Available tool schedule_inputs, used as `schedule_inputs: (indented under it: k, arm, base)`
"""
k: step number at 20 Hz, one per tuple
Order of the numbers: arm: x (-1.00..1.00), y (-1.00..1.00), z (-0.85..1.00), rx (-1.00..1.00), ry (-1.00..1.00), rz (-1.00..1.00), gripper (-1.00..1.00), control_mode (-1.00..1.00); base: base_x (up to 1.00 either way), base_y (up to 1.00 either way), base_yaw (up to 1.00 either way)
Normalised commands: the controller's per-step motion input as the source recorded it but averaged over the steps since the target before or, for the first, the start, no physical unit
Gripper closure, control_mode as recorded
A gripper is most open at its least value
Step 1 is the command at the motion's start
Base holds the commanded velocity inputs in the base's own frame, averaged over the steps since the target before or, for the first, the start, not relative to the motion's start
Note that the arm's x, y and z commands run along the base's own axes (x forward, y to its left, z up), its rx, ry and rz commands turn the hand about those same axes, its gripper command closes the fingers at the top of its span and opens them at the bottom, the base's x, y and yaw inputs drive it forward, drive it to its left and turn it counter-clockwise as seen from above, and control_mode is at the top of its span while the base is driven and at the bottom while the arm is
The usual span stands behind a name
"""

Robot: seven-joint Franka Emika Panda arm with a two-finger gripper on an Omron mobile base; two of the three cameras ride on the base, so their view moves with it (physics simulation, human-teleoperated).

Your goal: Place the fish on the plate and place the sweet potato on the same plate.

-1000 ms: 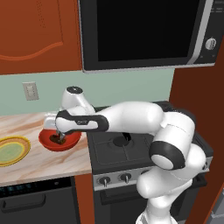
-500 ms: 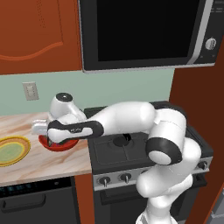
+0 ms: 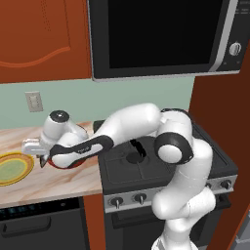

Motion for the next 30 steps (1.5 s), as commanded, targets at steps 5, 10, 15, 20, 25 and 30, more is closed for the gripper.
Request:
schedule_inputs:
  k: [5, 10, 15, 20, 25, 30]
  arm:
    - [0.04, 0.37, 0.06, -0.03, 0.02, 0.00, 1.00, -1.00]
    - [0.01, 0.35, 0.10, -0.09, 0.06, 0.00, 1.00, -1.00]
    - [0.03, 0.20, 0.10, -0.15, 0.10, 0.00, 1.00, -1.00]
    - [0.02, -0.02, 0.05, -0.15, 0.01, 0.00, 1.00, -1.00]
    - [-0.05, -0.03, -0.02, -0.10, 0.01, 0.00, 1.00, -1.00]
    - [0.01, 0.01, -0.12, -0.01, 0.00, 0.00, 1.00, -1.00]
  base:
    - [0.00, 0.00, 0.00]
    - [0.00, 0.00, 0.00]
    - [0.00, 0.00, 0.00]
    - [0.00, 0.00, 0.00]
    - [0.00, 0.00, 0.00]
    - [0.00, 0.00, 0.00]
